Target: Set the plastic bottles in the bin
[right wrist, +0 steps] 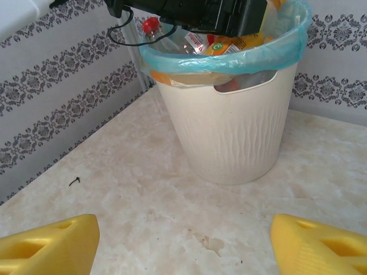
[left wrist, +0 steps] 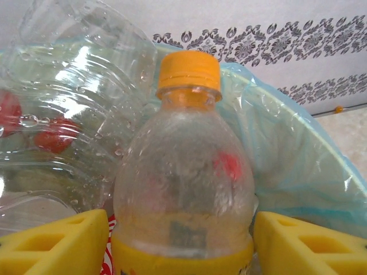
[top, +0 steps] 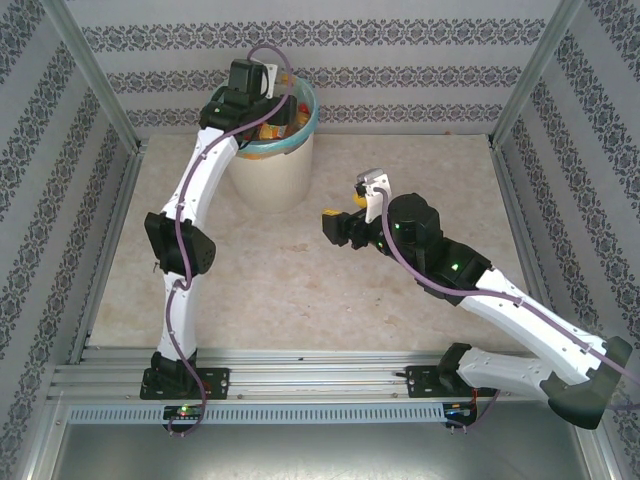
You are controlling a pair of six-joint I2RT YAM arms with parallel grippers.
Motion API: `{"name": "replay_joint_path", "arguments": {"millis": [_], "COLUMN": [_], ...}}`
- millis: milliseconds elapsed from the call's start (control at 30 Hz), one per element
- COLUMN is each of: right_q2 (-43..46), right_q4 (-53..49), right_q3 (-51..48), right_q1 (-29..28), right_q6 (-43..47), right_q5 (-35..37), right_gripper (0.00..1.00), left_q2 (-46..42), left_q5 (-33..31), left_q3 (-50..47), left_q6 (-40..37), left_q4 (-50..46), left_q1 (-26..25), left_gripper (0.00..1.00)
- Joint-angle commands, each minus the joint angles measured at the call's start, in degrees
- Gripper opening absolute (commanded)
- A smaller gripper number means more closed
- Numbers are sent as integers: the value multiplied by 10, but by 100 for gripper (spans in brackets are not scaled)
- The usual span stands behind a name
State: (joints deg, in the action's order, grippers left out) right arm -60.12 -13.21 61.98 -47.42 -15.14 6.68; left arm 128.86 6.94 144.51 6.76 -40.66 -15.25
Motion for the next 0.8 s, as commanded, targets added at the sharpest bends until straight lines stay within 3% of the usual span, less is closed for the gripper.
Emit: {"name": "replay_joint_path", "arguments": {"millis": [0,200,333,500,600,767], "right_q2": [3,6,7,8,4,-2], "right_q4": [0,0,4,2,-8,-14], "right_q3": [11,12,7,10,17,22], "right_q1": [-4,-5,-4,-4,5,71], "right_q6": [-7,-11,-13,1,14,5], "right_q5": [4,3,4,14,27,-8], "right_gripper": [78,78,78,78,79,79], "left_q2": [-35,-128,-212,-348,-459,-625], "left_q5": [21,-15,-54,-103,-147,-245], "left_q3": [20,12,-49,-234,-414,-675], "left_q6": [21,24,17,-6,-14,-7], "left_q4": [-6,31,67,133,209,275], "left_q1": [6,7,6,7,7,6], "left_gripper": [71,74,74,75,75,74]}}
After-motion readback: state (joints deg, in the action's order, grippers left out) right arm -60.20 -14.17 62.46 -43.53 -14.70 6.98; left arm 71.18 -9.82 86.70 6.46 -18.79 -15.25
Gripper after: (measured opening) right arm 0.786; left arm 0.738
